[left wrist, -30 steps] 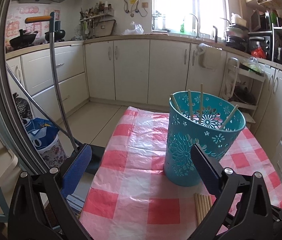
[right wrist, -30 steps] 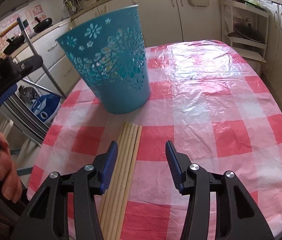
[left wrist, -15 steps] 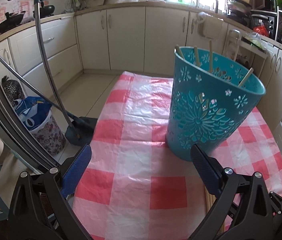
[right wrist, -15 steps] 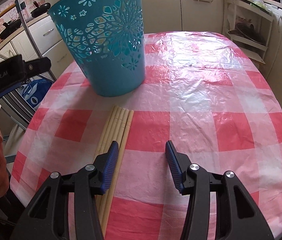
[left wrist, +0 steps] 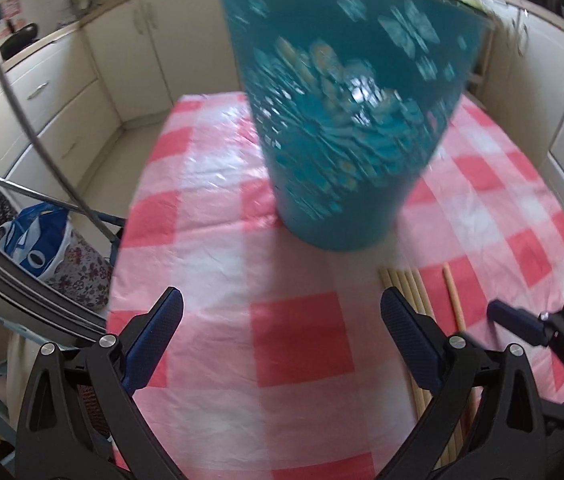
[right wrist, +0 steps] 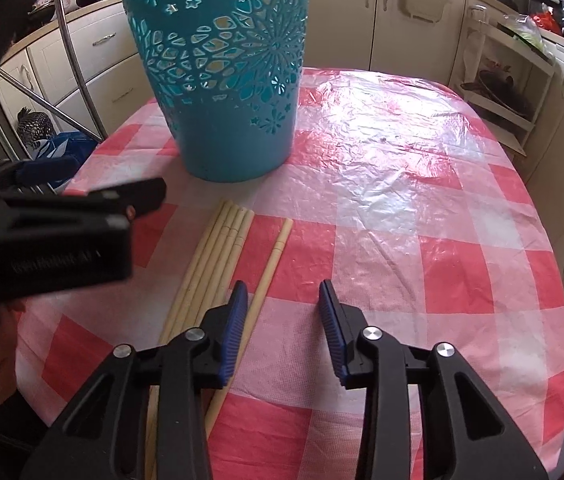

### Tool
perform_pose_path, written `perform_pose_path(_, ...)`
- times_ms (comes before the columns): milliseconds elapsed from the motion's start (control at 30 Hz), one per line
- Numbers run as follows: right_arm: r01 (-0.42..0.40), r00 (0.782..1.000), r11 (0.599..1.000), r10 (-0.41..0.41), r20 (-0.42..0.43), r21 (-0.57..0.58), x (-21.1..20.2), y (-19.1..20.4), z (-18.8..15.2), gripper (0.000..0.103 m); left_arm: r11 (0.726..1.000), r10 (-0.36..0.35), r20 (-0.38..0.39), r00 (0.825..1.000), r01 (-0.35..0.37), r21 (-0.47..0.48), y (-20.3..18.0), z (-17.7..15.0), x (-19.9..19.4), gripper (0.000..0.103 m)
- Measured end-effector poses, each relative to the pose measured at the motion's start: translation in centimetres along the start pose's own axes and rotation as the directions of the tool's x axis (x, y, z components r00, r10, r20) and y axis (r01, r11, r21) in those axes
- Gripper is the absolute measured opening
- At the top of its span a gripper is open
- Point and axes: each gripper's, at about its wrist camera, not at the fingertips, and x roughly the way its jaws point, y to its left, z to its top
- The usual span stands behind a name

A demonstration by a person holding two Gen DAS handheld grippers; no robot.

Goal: Organize utensils
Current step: 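Bring both open tools back down to the wooden chopstick bundle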

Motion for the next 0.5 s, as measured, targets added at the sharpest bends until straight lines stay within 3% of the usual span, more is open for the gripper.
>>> perform_pose_path(133,-0.004,1.000,1.000,0.004,-0.003,0.007,-0.2,-0.7,-0.1,0.029,1.000,-0.012,-0.031,0.999,0.012,0.018,-0.9,-0.3,0.9,0.095)
perform_pose_path(267,-0.006,1.000,1.000,0.006,-0.005,0.017,-0.3,-1.1,-0.2,0.029,0.999,-0.054,-0.060,0.997,0.054,-0.008,-1.1,-0.4,1.6,0.095)
perform_pose_path(500,-0.015,1.000,1.000,0.015,-0.010,0.017,-0.4,-1.5,-0.2,0.029,0.998,-0.058,-0.078,0.995,0.060,0.018,-2.0,-0.6,2.4,0.095)
